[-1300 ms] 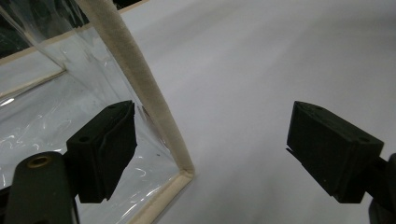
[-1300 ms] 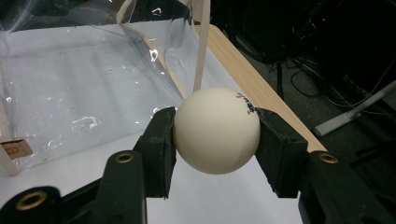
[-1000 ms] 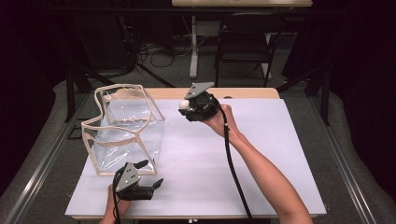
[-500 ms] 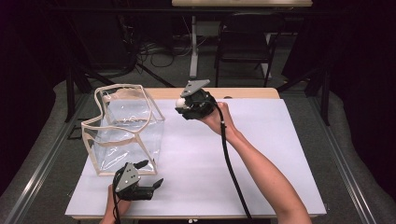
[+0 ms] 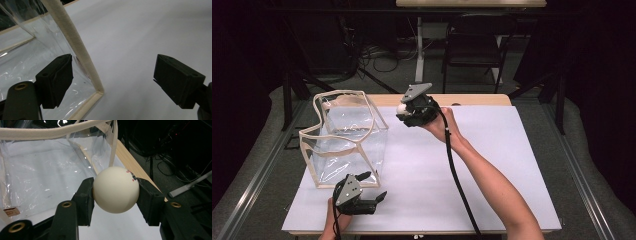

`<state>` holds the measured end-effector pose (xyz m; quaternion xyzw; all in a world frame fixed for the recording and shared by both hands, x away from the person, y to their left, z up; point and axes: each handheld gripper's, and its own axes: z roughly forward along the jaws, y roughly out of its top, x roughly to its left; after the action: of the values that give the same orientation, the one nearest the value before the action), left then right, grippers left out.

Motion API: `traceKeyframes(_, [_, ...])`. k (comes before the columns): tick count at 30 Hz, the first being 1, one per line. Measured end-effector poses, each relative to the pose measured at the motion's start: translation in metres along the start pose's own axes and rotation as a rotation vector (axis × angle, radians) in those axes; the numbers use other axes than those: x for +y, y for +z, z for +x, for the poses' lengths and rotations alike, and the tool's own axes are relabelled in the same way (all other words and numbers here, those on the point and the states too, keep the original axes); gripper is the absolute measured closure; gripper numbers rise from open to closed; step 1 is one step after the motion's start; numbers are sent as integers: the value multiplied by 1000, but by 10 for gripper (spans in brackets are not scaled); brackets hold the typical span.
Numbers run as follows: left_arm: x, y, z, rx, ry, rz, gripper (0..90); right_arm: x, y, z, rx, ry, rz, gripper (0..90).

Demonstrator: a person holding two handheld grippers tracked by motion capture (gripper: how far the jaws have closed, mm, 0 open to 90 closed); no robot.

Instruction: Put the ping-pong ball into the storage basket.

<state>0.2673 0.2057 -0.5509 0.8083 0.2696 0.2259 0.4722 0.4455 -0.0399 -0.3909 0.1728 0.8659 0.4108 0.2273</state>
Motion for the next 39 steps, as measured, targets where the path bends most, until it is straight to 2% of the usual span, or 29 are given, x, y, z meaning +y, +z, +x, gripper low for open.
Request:
traceKeyframes(23, [0, 0, 0, -1, -1, -2, 158, 17, 3, 3, 13, -17, 4, 507])
traceKeyframes(39, [0, 0, 1, -2, -1, -4, 158, 36, 2, 5, 19, -37, 5, 507])
